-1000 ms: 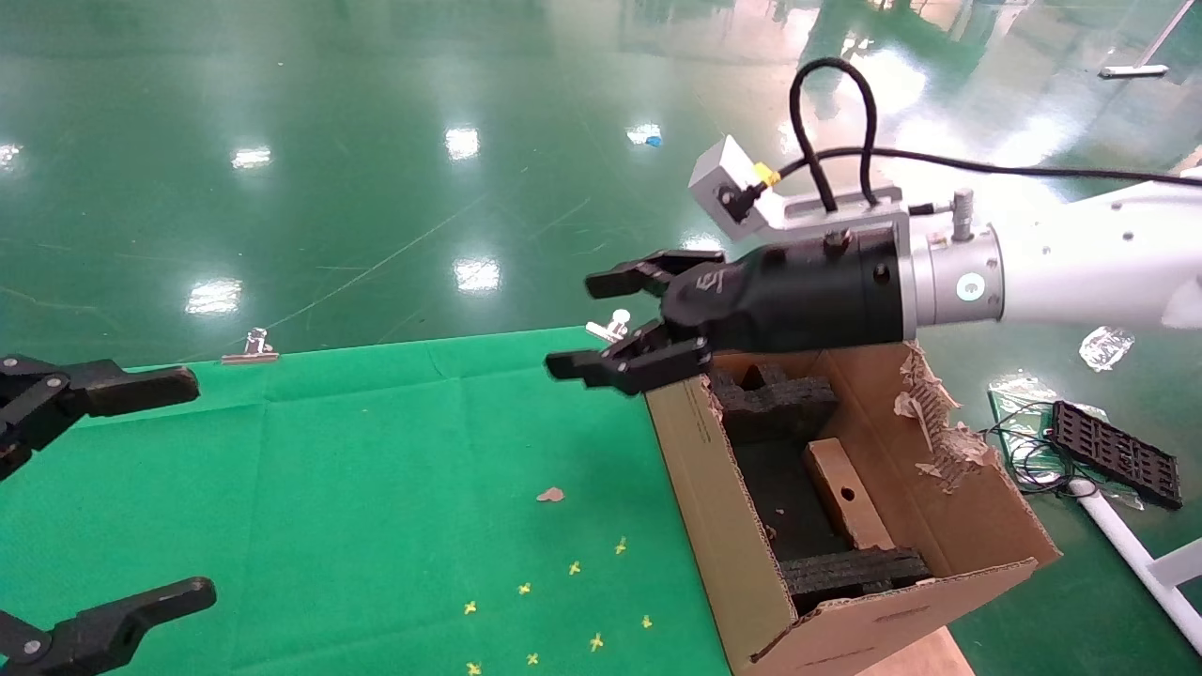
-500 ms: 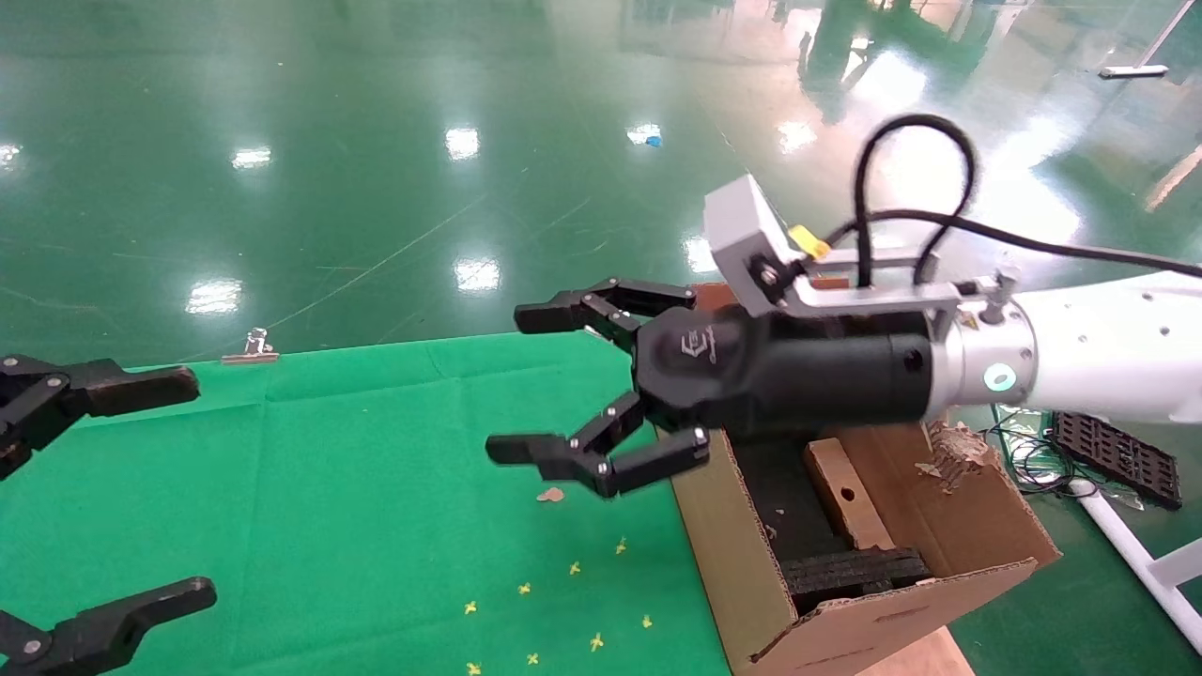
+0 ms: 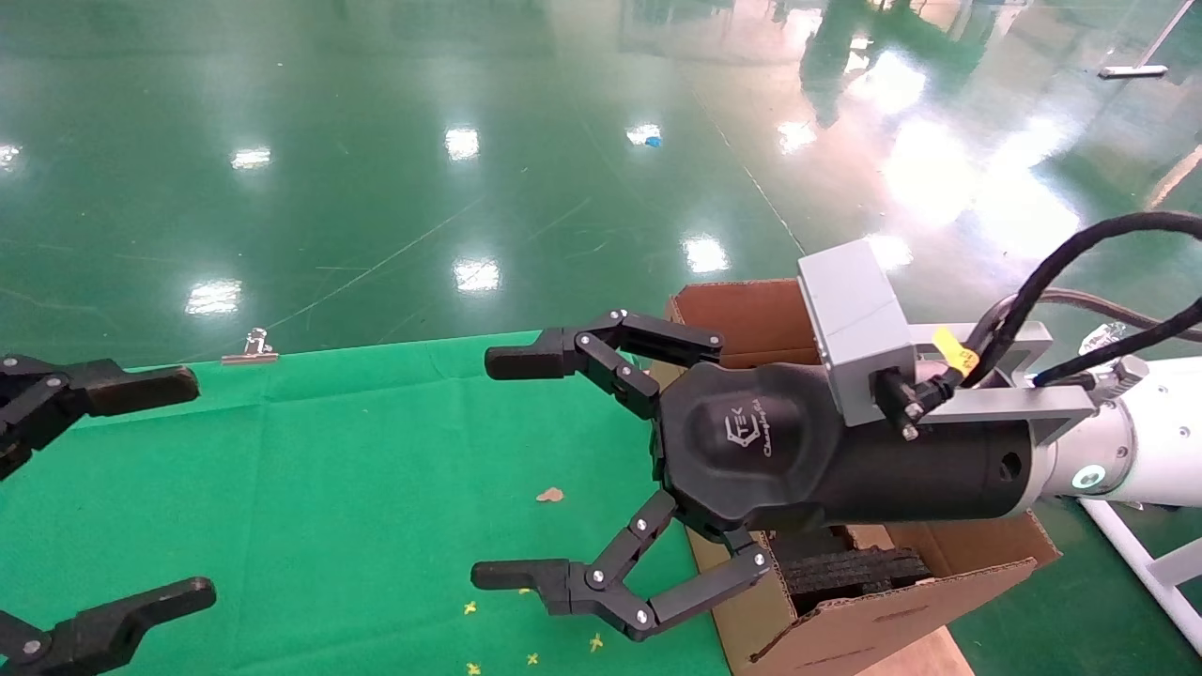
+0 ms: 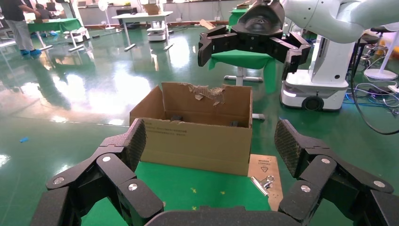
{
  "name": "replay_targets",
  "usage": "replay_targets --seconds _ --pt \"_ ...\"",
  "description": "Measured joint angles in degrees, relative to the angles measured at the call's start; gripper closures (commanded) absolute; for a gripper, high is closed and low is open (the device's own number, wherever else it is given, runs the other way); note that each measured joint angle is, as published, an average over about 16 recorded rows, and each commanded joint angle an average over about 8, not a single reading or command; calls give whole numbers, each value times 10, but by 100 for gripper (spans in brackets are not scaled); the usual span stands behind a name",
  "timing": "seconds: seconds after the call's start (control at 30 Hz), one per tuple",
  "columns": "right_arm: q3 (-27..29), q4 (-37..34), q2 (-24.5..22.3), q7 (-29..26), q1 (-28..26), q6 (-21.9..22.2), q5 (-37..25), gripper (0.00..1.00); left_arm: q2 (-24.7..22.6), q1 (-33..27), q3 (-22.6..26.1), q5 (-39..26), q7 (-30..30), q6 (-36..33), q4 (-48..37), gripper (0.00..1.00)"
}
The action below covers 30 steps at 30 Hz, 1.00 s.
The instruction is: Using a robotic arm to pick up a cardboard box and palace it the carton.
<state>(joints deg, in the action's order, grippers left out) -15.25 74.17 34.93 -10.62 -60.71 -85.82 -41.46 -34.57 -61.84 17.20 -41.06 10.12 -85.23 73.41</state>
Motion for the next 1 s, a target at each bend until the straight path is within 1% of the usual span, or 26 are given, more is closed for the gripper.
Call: replay_targets --seconds 0.2,1.0 --pt "10 8 -1 3 10 -2 5 0 0 0 0 0 0 0 0 0" --pt "-6 -5 0 -1 -7 1 -3 0 0 0 0 0 0 0 0 0"
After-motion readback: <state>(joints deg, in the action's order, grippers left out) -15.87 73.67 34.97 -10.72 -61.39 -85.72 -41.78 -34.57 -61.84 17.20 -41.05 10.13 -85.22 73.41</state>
